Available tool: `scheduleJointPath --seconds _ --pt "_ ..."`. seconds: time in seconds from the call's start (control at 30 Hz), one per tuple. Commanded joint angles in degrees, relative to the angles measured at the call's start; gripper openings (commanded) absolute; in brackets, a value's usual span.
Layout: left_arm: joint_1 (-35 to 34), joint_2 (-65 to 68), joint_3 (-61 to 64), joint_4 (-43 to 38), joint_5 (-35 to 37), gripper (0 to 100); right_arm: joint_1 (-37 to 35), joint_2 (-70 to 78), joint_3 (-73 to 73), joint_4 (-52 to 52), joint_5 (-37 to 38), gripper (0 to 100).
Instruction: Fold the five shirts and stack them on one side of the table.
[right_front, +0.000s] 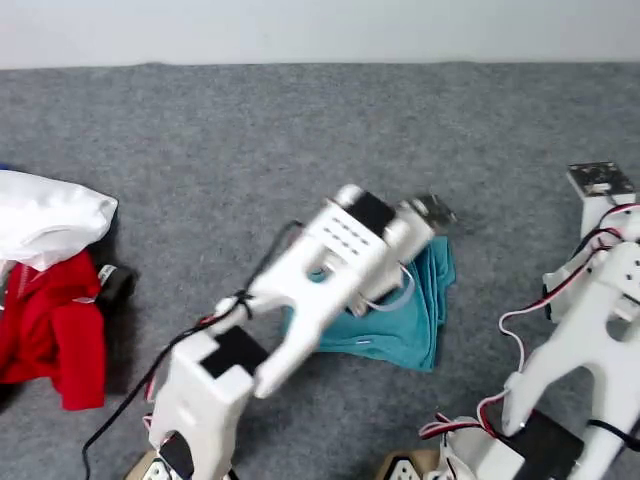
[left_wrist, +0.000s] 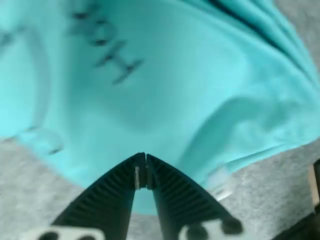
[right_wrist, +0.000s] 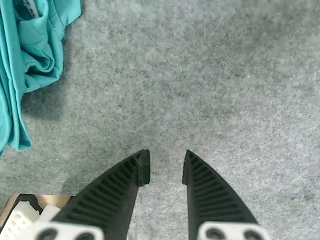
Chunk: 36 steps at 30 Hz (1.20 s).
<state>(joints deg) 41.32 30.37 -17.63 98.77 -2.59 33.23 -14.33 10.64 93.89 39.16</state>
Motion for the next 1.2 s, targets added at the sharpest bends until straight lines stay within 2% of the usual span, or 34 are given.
scheduleJointPath --seconds 0.0,0.1,0.23,0.4,0.63,0.8,1.0,1.17 --pt "8.35 2.11 -0.04 -0.44 -0.7 0 -0.22 -2.33 -0.53 -1.01 0.09 12.2" --pt "12.4 4.84 -0.4 -0.53 -0.7 0 -0.22 -2.33 -0.53 -0.92 0.09 12.2" --pt "11.52 5.1 -3.3 -0.18 -0.35 0 -0.22 -2.33 -0.53 -0.92 0.09 12.2" --pt "5.01 1.32 -8.92 1.67 -0.26 0 -0.13 -2.33 -0.62 -0.92 0.09 12.2" --pt "-6.24 -7.65 -9.19 1.76 -0.18 0 -1.98 -2.33 -0.79 -0.75 -0.7 12.2" --pt "-18.73 -16.79 -6.11 1.76 3.34 0 -10.07 -2.51 -0.79 2.07 -8.26 12.2" --pt "-33.05 -25.23 -2.42 1.76 3.69 0 -24.4 -2.33 -0.79 2.15 -18.02 12.2" --pt "-42.73 -29.19 4.18 1.76 3.69 0 -36.88 -2.24 -0.53 -1.98 -27.25 12.2"
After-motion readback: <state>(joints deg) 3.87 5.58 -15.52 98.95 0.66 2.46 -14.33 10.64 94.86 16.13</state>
